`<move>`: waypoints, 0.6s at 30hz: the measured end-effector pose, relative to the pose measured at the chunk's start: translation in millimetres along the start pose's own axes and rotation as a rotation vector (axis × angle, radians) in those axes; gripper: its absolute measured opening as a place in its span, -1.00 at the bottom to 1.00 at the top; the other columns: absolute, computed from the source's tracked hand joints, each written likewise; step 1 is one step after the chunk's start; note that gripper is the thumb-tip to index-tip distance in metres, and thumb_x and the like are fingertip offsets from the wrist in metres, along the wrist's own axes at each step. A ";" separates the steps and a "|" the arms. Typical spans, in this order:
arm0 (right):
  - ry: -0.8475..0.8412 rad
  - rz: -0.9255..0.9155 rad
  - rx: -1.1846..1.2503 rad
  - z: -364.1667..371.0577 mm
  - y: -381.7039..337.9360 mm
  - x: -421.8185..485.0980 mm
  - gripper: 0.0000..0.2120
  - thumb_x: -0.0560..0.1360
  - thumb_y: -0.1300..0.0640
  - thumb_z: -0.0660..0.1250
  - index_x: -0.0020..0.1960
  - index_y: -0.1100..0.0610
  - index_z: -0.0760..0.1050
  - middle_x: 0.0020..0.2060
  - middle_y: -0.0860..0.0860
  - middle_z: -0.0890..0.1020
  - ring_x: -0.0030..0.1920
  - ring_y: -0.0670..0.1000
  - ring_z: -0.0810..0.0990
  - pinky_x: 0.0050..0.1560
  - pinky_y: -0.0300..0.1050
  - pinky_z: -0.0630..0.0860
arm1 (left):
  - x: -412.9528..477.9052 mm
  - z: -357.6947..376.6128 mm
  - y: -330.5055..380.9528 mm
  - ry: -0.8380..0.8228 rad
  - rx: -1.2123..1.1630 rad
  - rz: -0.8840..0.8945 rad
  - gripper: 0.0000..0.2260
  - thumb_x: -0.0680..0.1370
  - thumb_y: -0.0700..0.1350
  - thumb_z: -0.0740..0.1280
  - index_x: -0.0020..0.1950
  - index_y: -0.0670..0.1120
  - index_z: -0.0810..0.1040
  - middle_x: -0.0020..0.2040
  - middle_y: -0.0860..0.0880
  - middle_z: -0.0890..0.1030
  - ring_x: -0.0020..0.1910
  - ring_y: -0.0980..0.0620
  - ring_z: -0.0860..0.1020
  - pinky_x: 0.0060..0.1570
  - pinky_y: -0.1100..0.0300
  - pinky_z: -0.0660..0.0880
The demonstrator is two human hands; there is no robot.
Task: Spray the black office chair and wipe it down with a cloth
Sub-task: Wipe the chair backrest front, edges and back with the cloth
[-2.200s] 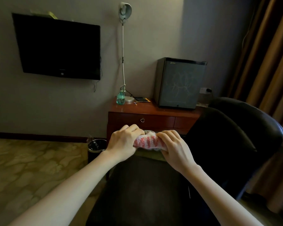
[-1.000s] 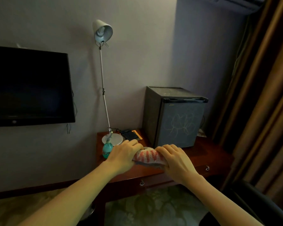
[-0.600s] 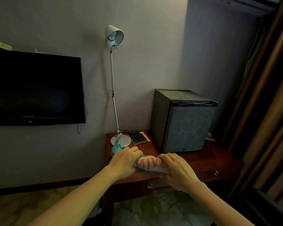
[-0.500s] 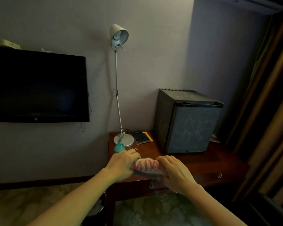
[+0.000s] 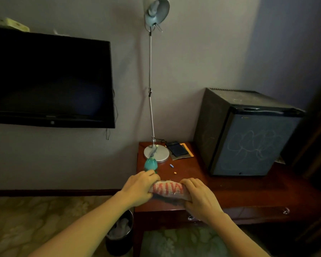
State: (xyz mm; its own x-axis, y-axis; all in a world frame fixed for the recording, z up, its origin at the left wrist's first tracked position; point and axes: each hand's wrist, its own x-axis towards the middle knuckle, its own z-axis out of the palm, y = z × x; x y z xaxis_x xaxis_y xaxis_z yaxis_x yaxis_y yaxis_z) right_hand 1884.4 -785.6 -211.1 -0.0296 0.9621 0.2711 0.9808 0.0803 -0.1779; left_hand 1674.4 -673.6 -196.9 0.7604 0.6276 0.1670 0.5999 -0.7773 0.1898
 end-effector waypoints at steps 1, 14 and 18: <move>-0.014 0.020 0.002 13.1 6.4 13.2 -0.49 0.35 -0.03 0.46 0.24 0.02 0.42 0.12 -0.07 0.52 0.11 -0.02 0.48 0.01 -0.18 0.43 | 14.0 10.7 -14.5 -0.020 -0.006 0.005 -0.63 0.44 0.02 0.41 0.22 0.06 0.44 0.14 0.09 0.46 0.10 0.04 0.48 -0.05 0.03 0.53; -0.263 0.434 0.038 221.7 93.5 157.1 -0.49 0.41 -0.02 0.43 0.30 0.04 0.38 0.20 -0.03 0.46 0.19 0.05 0.43 0.09 -0.08 0.43 | 174.4 206.8 -170.4 -0.305 -0.100 0.053 -0.66 0.50 -0.08 0.31 0.26 -0.02 0.38 0.22 0.00 0.40 0.17 -0.07 0.43 -0.06 0.02 0.48; -0.332 0.564 0.137 261.1 100.2 158.7 -0.50 0.42 0.02 0.44 0.30 0.05 0.39 0.18 -0.01 0.48 0.19 0.06 0.44 0.11 -0.06 0.44 | 184.7 246.5 -175.3 -0.375 -0.112 0.030 -0.61 0.50 -0.21 0.31 0.32 -0.06 0.37 0.32 -0.04 0.37 0.22 -0.09 0.40 0.04 0.03 0.47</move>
State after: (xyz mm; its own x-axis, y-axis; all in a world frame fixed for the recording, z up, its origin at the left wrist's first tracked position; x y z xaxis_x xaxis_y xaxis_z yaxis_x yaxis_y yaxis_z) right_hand 1927.7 -556.8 -432.9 0.4010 0.8940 -0.2001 0.8310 -0.4469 -0.3314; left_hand 1771.1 -432.4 -437.8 0.8280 0.5287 -0.1870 0.5606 -0.7724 0.2983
